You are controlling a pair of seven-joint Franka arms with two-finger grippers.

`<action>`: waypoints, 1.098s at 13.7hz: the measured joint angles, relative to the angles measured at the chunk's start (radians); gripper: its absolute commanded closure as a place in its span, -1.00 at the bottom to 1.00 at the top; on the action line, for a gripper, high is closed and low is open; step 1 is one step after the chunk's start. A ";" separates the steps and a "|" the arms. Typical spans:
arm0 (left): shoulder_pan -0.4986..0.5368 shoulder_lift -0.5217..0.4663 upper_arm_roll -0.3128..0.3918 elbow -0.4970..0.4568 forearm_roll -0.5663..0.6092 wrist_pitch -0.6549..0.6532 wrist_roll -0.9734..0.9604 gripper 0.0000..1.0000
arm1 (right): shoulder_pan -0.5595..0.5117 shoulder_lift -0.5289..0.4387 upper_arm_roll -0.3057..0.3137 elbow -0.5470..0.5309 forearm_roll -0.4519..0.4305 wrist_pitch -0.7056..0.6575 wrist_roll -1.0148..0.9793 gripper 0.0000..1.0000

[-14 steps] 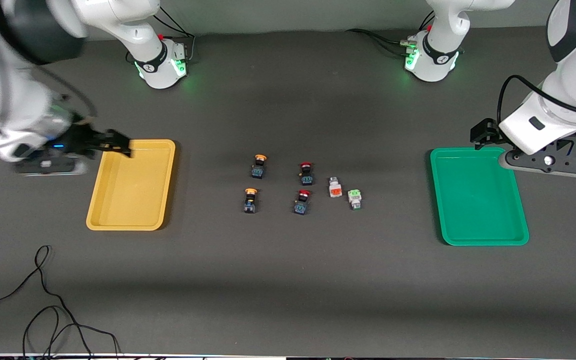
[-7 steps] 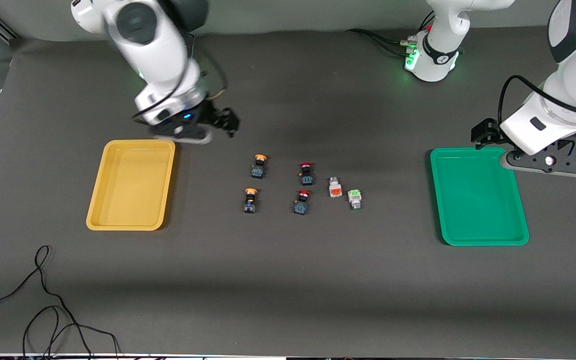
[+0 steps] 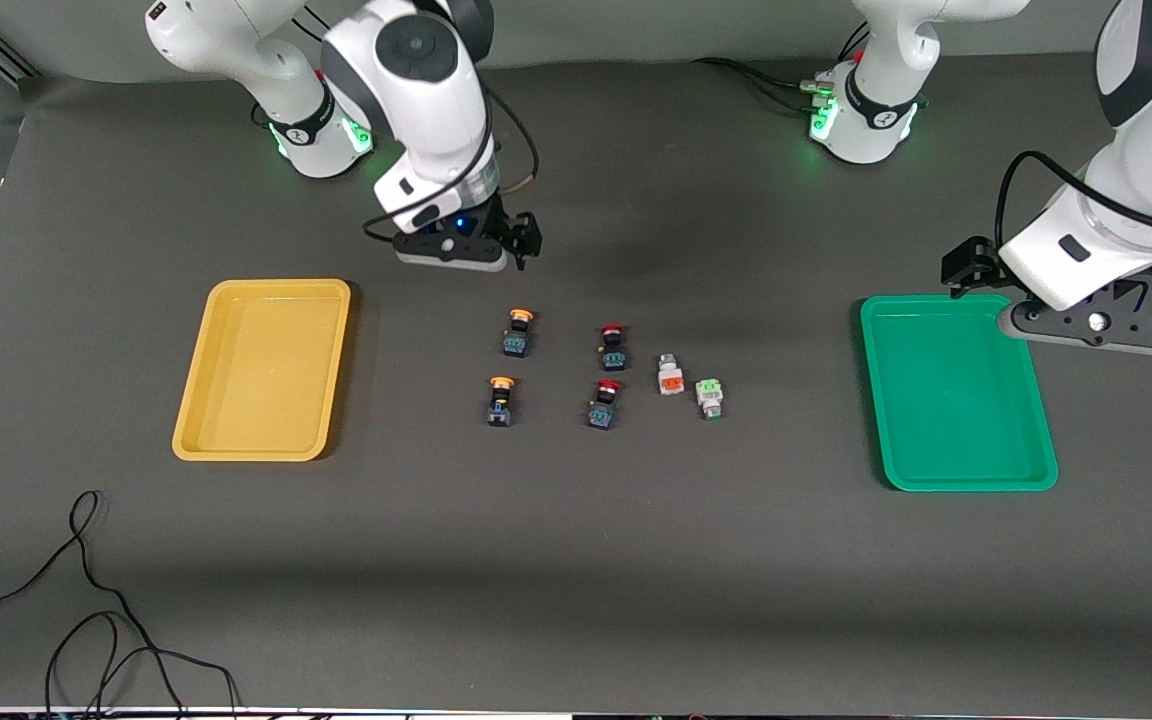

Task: Place green and yellow buttons in trays
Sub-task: 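Move the right gripper over the yellow-capped blue button, then grasp the yellow button with the right gripper while the left gripper grasps the green button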

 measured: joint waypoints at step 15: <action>-0.210 0.367 -0.058 -0.071 -0.071 0.390 -0.421 -0.99 | 0.002 0.398 -0.040 -0.108 -0.040 0.498 0.000 -1.00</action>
